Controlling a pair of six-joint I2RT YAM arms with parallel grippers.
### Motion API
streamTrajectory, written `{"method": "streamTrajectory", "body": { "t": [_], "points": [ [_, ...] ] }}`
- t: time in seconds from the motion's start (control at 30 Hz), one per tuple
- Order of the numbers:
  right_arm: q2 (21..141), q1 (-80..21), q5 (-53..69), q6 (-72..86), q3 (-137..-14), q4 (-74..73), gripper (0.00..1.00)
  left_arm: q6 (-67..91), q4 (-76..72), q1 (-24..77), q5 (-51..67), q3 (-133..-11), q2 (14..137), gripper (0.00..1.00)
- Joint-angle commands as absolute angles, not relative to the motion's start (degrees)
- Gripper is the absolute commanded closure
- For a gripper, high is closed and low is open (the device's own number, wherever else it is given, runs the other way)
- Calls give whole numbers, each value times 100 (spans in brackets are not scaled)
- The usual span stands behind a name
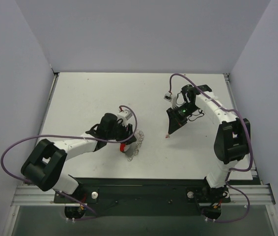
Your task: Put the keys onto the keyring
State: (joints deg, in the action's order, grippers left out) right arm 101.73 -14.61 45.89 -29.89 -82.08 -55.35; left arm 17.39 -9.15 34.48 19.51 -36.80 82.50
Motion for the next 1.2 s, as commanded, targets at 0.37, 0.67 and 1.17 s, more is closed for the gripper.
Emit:
{"method": "streamTrajectory", "body": {
  "t": [0.37,0.67,1.17],
  "points": [
    [10064,-1424,4623,-3050,-8288,-5818,100,1424,-941,3366,1389,-5555,9967,47],
    [9897,-1476,4535,-3102,-8077,-5818,100,1274,-563,3366,1582,-4378,8555,48],
    [9677,-1696,4570,-3217,-7954,-5818,100,3567,1661,3595,1395,-3235,6172,44]
  ]
}}
